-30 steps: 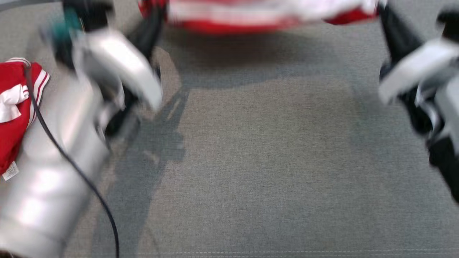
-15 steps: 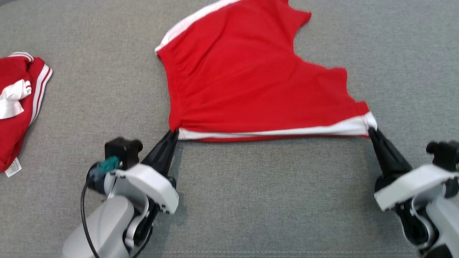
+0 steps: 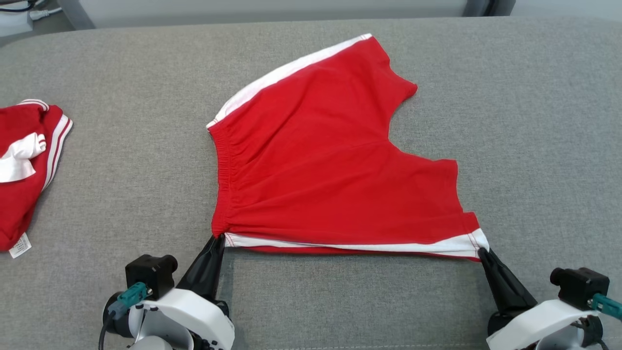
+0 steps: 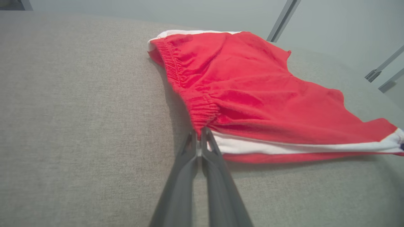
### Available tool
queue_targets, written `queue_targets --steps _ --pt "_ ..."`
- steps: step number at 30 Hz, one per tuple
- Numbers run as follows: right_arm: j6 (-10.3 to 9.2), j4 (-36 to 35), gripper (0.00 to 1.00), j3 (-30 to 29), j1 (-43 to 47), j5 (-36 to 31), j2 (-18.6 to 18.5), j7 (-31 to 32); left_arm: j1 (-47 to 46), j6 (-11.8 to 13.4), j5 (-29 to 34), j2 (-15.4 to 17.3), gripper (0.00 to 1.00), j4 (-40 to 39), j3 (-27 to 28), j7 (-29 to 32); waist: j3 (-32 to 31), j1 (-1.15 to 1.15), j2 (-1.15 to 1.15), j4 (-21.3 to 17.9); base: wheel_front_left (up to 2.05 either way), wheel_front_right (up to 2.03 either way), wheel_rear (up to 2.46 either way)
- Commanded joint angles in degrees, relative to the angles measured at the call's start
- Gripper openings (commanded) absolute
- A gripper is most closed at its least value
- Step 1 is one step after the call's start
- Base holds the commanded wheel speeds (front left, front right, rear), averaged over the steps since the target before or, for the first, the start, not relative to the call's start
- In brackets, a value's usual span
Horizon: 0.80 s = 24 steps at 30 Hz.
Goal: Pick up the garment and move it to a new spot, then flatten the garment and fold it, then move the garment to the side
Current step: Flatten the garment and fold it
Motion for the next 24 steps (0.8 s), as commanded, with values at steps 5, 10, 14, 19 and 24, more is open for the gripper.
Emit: queue_targets --steps 5,10,14,19,24 --pt "-0.01 -3.1 0.00 -1.8 3.1 -3.1 1.6 2.0 0.6 1.2 -0.4 1.1 0.00 -1.7 1.8 0.1 -1.0 0.00 0.00 0.7 0.00 0.00 0.00" --pt "-0.01 -4.7 0.00 -2.3 4.6 -4.3 2.8 4.1 0.9 0.8 -1.0 0.7 0.48 -0.7 1.5 0.4 -1.8 0.00 0.00 1.1 0.00 0.00 0.00" --pt "-0.01 -6.2 1.00 -3.2 5.7 -5.1 2.9 4.3 0.4 1.2 0.1 0.6 1.00 -0.7 0.5 0.5 -2.6 0.00 0.00 1.7 0.00 0.00 0.00" --pt "-0.01 -9.1 1.00 -7.1 7.7 -9.2 2.5 2.1 1.1 4.3 1.4 1.3 1.00 -3.0 3.0 -1.8 -4.5 0.00 0.00 2.2 0.00 0.00 0.00" --pt "-0.01 -11.5 1.00 -10.2 8.5 -13.1 2.9 1.1 1.9 6.1 3.1 2.9 1.00 -6.2 5.8 -3.3 -6.3 0.00 0.00 2.2 0.00 0.00 0.00"
